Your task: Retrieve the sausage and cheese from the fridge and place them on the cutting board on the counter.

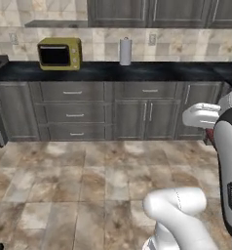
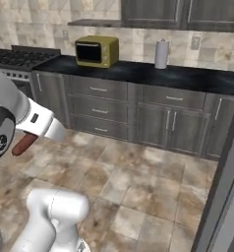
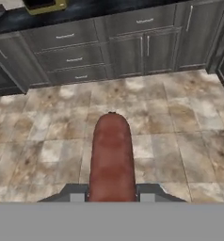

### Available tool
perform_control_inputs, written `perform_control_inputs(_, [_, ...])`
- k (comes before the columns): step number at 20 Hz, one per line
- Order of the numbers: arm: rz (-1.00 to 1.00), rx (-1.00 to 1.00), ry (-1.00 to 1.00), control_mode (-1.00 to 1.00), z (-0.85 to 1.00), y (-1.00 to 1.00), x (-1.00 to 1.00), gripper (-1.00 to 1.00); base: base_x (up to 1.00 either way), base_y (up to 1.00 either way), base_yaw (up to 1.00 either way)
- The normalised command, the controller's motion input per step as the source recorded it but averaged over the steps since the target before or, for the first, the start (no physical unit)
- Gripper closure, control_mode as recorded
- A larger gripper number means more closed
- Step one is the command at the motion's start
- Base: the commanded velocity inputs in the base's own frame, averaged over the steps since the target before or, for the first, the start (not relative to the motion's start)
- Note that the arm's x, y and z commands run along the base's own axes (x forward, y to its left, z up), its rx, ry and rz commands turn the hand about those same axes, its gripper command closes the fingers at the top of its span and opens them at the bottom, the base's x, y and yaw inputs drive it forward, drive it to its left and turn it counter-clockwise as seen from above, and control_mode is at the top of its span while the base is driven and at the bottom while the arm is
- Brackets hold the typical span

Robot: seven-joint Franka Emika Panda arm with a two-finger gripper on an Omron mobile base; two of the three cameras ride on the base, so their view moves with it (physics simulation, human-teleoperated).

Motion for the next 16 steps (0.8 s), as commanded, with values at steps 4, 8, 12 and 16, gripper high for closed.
perform_control_inputs(4, [0.0,0.0,0.0,1.0,0.0,0.0,0.0,1.0,1.0,-0.02,0.09])
perform_control_inputs(8, [0.0,0.0,0.0,1.0,0.0,0.0,0.0,1.0,1.0,0.05,0.55])
perform_control_inputs(12, [0.0,0.0,0.0,1.0,0.0,0.0,0.0,1.0,0.91,0.0,0.86])
perform_control_inputs(16, [0.0,0.0,0.0,1.0,0.0,0.0,0.0,1.0,0.98,0.0,0.85])
